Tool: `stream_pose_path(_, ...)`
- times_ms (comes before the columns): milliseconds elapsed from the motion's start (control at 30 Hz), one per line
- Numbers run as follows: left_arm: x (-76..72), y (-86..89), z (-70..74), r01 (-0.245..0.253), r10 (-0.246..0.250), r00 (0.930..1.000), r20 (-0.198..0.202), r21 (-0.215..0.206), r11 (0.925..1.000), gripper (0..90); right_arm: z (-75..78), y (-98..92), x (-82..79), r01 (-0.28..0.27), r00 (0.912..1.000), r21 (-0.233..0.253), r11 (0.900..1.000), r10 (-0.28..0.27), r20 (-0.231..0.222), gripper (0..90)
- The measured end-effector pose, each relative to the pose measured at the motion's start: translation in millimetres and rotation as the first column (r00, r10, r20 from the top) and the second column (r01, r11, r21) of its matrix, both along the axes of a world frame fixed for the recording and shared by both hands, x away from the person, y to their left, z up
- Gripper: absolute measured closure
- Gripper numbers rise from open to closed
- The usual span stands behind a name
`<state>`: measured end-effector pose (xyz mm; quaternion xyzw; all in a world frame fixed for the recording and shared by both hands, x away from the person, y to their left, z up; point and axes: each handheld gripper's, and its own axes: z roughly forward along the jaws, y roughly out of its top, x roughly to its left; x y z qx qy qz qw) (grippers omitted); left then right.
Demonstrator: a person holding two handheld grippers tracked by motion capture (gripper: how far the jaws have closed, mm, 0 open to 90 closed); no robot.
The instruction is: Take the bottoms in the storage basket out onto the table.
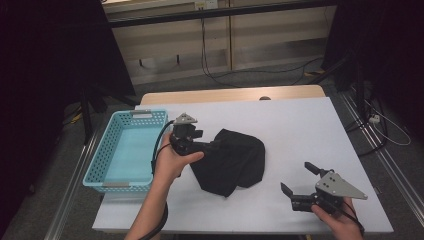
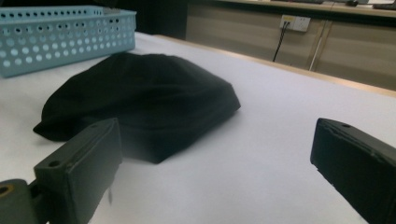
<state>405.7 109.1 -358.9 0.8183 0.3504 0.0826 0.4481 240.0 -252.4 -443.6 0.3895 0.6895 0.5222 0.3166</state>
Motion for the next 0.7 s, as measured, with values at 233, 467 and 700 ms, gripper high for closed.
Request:
stream_pose_path(233, -9.9, 12.1, -15.7, -0.004, 0.003, 0.9994, 0.035, 0.032, 0.9995, 15.6, 2.1, 11.1, 8.2, -0.027, 0.9991, -0.039, 0.999, 0.025, -0.035, 1.2)
stream_pose_path(467, -11.7, 21.9, -34.2, -0.021, 0.021, 0.9997, 0.013, 0.033, 0.9992, 10.7, 2.1, 25.3, 31.0, -0.055, 0.9950, -0.044, 0.998, 0.051, -0.085, 0.9)
stream_pose_path(700, -12.7, 31.3, -39.5, -0.047, 0.047, 0.9987, 0.019, 0.027, 0.9985, 8.8, -5.0, 49.9, 53.5, -0.102, 0.9863, -0.077, 0.992, 0.091, -0.138, 1.1)
